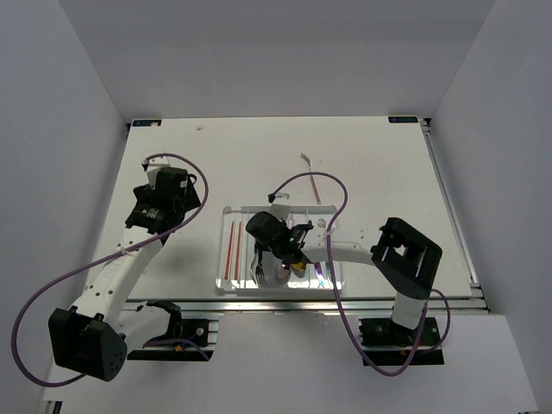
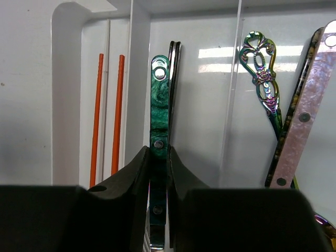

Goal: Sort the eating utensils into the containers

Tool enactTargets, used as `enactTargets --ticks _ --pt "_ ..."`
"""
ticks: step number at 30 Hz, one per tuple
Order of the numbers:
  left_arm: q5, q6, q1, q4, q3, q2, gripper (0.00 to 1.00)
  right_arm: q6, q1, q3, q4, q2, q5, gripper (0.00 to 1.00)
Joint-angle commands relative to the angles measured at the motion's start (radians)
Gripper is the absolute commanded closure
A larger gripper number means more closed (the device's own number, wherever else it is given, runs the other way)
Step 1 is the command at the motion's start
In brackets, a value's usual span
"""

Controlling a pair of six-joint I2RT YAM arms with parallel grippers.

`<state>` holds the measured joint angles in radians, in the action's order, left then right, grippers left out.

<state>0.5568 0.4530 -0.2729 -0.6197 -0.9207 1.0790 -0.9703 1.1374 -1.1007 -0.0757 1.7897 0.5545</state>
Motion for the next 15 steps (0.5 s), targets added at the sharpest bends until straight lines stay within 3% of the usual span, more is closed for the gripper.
enactTargets --ticks 1,2,5,8,13,15 --pt "-0.009 0.001 0.001 0.009 0.016 -0.025 0.02 -0.036 0.001 -0.036 -0.015 0.014 0.064 0.93" --pt "-0.012 0.001 0.000 0.011 0.016 -0.025 0.02 -0.039 0.001 -0.040 -0.024 0.016 0.070 0.79" --pt "-0.018 0.000 0.001 0.011 0.016 -0.024 0.02 -0.042 0.001 -0.051 -0.052 0.008 0.084 0.55" --pt "-0.018 0.000 0.000 0.011 0.016 -0.024 0.02 -0.034 0.001 -0.056 -0.070 -0.019 0.093 0.43" --pt "-0.017 -0.002 0.000 0.011 0.016 -0.022 0.02 0.010 0.001 -0.053 -0.062 -0.091 0.093 0.39" --pt "-0.011 0.000 0.001 0.009 0.014 -0.021 0.02 0.131 -0.022 -0.039 0.002 -0.159 0.107 0.39"
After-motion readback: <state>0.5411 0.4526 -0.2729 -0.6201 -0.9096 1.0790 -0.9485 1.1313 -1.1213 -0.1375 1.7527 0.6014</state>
